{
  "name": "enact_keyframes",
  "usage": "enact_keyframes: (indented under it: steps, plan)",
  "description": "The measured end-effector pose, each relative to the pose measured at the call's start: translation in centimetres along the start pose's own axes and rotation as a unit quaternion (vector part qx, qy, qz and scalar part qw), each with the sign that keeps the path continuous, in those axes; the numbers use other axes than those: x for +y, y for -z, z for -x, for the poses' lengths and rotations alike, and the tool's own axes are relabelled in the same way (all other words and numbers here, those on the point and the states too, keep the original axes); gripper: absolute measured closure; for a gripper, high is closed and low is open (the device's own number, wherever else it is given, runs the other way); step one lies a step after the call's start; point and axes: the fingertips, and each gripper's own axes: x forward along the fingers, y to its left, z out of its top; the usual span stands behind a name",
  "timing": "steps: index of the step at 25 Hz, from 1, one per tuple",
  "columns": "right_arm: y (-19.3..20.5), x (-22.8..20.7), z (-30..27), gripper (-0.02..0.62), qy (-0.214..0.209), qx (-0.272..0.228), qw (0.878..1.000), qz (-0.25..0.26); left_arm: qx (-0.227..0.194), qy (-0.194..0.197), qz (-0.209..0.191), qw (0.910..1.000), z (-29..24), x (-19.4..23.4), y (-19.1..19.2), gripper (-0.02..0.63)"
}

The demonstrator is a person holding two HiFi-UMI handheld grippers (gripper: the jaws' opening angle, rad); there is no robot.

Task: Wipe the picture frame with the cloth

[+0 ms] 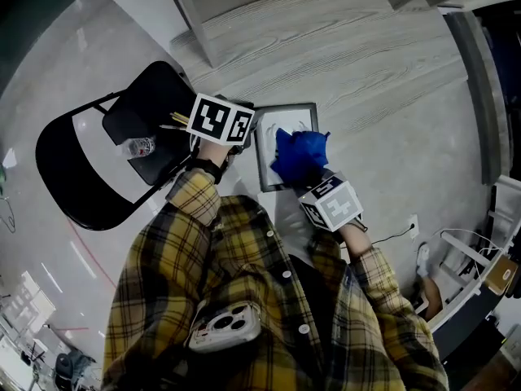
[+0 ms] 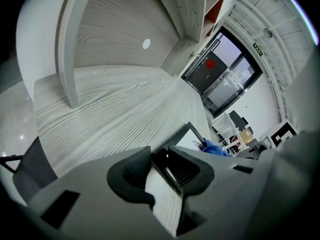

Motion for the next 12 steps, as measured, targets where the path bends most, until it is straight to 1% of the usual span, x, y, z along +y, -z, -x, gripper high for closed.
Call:
enact_keyframes:
  steps: [3,4,5,7,10,12]
  plan:
    - [0.8,1.0,0.6,0.551,-0.026,0.022,0.999,0.008,0.0,0.0,0.002,1.0,0.0,0.0,0.1,0.495]
    - [0.7,1.4,1.0,0.551,-0.033,0.018,0.999,0.008,-0.001,0.0,0.002,1.0,0.0,0.0,0.1,0.495]
    - [0.2,1.7,1.5,0.551,-0.036,0.003,0.999,0.006,-0.001,0.0,0.002,1.0,0.0,0.0,0.1,0.495]
    - [-2.0,2.0,3.0,0.551,-0.031,-0.045,0.999,0.003,-0.002,0.0,0.0,1.0,-0.1,0.0,0.0,0.495]
    - [-7.2,1.9,5.3,0.551,-0.015,-0.122,0.992,0.014,-0.003,0.001,0.0,1.0,0.1,-0.1,0.0,0.495]
    - [-10.4,1.4,5.4,0.551,-0.003,-0.149,0.988,0.032,-0.004,0.002,0.001,1.0,0.1,-0.2,0.0,0.495]
